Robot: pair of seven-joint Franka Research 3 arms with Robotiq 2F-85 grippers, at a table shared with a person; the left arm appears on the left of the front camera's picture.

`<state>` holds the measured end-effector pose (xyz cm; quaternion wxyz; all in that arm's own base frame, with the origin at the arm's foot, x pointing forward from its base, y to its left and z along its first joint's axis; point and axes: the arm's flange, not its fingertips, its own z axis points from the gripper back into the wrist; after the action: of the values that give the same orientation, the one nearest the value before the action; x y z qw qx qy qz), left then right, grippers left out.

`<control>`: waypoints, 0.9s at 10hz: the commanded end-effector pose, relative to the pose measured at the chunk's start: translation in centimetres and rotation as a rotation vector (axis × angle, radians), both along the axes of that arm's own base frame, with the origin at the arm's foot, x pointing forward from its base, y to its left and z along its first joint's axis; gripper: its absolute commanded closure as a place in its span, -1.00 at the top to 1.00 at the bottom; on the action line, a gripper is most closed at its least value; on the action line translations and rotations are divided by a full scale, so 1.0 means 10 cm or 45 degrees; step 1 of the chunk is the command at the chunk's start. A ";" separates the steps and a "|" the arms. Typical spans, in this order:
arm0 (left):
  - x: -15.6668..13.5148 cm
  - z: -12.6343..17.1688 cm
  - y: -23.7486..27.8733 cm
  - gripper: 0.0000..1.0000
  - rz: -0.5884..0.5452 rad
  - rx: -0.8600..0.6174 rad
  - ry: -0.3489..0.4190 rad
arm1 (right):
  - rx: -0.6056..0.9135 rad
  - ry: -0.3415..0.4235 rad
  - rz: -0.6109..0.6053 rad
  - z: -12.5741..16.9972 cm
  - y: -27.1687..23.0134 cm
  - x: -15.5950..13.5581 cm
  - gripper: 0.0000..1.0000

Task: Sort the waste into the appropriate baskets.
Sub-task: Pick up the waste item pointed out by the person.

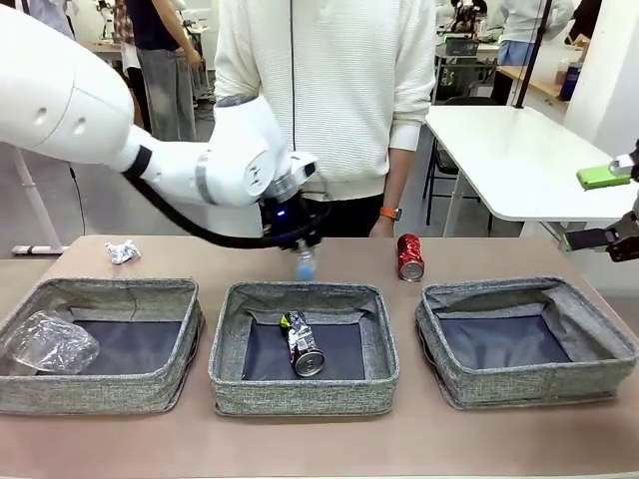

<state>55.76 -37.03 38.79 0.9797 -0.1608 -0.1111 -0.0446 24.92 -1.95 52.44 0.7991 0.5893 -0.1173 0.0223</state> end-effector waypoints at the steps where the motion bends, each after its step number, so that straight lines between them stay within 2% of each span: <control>1: -0.20 0.76 -0.16 -1.00 0.226 -0.060 -0.033 | 0.006 -0.021 -0.007 0.03 0.03 0.03 1.00; 2: -0.42 1.19 -0.09 -1.00 0.321 -0.017 -0.045 | 0.006 -0.021 -0.007 0.03 0.03 0.03 1.00; 3: -0.76 1.58 0.06 -1.00 0.350 -0.002 0.180 | 0.006 -0.021 -0.007 0.03 0.03 0.03 1.00; 5: -1.67 2.17 0.50 -1.00 0.399 -0.043 0.125 | 0.006 -0.021 -0.007 0.03 0.03 0.03 1.00; 6: -1.97 2.44 0.62 -1.00 0.377 -0.062 0.154 | 0.006 -0.021 -0.007 0.03 0.03 0.03 1.00; 7: -2.16 2.65 0.69 -1.00 0.399 -0.115 0.122 | 0.006 -0.021 -0.007 0.03 0.03 0.03 1.00; 8: -2.23 2.75 0.79 -1.00 0.397 -0.129 0.045 | 0.006 -0.021 -0.007 0.03 0.03 0.03 1.00; 9: -2.05 2.63 0.54 -1.00 0.396 -0.046 0.137 | 0.006 -0.021 -0.007 0.03 0.03 0.03 1.00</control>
<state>32.34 -30.14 67.46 0.9714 -0.1727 -0.1036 0.1256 24.90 -1.96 52.48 0.7991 0.5891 -0.1179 0.0227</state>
